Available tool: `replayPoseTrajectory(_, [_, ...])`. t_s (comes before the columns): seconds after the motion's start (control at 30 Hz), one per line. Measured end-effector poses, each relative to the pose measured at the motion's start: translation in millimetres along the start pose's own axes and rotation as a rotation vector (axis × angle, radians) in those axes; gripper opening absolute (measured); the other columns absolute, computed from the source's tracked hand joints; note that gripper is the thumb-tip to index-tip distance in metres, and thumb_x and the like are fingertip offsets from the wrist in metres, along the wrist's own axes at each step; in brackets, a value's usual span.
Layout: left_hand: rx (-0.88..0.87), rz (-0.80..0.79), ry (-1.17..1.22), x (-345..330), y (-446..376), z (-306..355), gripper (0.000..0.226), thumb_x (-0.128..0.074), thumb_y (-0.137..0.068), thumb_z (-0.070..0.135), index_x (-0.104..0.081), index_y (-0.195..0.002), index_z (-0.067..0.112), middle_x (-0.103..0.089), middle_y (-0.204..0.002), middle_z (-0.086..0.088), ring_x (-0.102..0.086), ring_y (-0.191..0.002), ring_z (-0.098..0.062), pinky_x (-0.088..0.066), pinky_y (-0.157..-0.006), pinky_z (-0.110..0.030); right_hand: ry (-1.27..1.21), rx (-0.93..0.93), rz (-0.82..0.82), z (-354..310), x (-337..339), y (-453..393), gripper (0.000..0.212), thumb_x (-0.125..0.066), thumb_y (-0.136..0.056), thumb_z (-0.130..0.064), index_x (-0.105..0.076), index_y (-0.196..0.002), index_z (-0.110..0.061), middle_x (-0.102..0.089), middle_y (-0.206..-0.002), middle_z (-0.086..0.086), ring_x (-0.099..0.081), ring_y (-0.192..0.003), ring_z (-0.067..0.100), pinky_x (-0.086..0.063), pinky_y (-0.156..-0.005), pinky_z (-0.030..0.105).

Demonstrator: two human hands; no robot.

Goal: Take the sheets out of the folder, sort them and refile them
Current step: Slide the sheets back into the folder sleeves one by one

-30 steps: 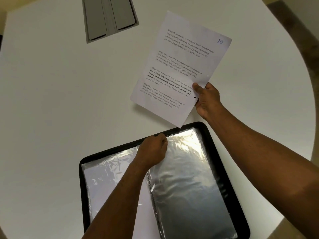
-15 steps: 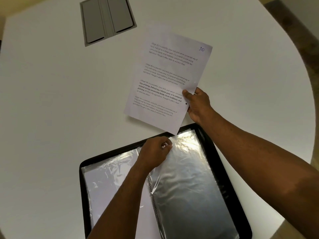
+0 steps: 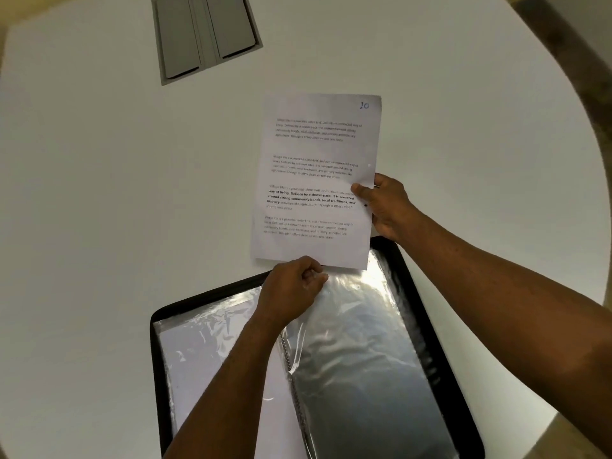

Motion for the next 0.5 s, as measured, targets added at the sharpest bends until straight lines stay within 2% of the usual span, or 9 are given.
replayPoseTrajectory(0.13, [0.024, 0.015, -0.017, 4, -1, -4, 0.008, -0.067, -0.087, 0.033, -0.066, -0.085, 0.026, -0.06, -0.068, 0.016, -0.057, -0.066, 0.0, -0.049, -0.064, -0.024, 0.202, -0.001, -0.055, -4, 0, 0, 0.033, -0.067, -0.09, -0.006, -0.062, -0.122, -0.011, -0.069, -0.113, 0.009, -0.069, -0.096, 0.025, -0.057, -0.086, 0.046])
replayPoseTrajectory(0.27, [0.05, 0.033, -0.003, 8, -1, -6, 0.005, -0.068, -0.087, 0.029, -0.068, -0.085, 0.025, -0.058, -0.066, 0.018, -0.056, -0.064, 0.001, -0.045, -0.062, -0.019, 0.479, 0.092, -0.121, -8, 2, 1, 0.033, -0.069, -0.089, -0.015, -0.063, -0.122, -0.014, -0.069, -0.111, 0.004, -0.068, -0.093, 0.021, -0.059, -0.078, 0.039])
replayPoseTrajectory(0.33, [0.063, 0.031, 0.007, 10, -1, -7, 0.004, -0.068, -0.088, 0.027, -0.068, -0.085, 0.023, -0.059, -0.067, 0.018, -0.056, -0.065, 0.0, -0.046, -0.065, -0.018, 0.587, 0.129, -0.148, -10, 4, 0, 0.031, -0.069, -0.088, -0.017, -0.065, -0.119, -0.014, -0.069, -0.109, 0.004, -0.069, -0.093, 0.023, -0.06, -0.077, 0.042])
replayPoseTrajectory(0.4, [0.074, 0.031, 0.026, 10, -1, -8, 0.005, -0.069, -0.087, 0.026, -0.069, -0.085, 0.022, -0.06, -0.068, 0.016, -0.056, -0.065, 0.0, -0.045, -0.065, -0.015, 0.627, 0.136, -0.168, -14, 9, -2, 0.034, -0.07, -0.088, -0.015, -0.064, -0.121, -0.014, -0.068, -0.109, 0.003, -0.068, -0.091, 0.022, -0.06, -0.073, 0.038])
replayPoseTrajectory(0.5, [0.1, -0.013, 0.103, 8, -1, -9, 0.009, -0.074, -0.082, 0.028, -0.07, -0.088, 0.023, -0.064, -0.07, 0.011, -0.056, -0.064, 0.002, -0.044, -0.064, -0.01, 0.602, 0.112, -0.235, -20, 16, -3, 0.037, -0.069, -0.088, -0.01, -0.061, -0.124, -0.013, -0.067, -0.111, 0.003, -0.068, -0.086, 0.014, -0.059, -0.062, 0.025])
Point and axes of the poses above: each hand's wrist, its own y-axis away from the middle knuckle, its own x-axis out of the back of the hand, z = x × y, the point moved 5 cm from there along -y, towards the middle knuckle
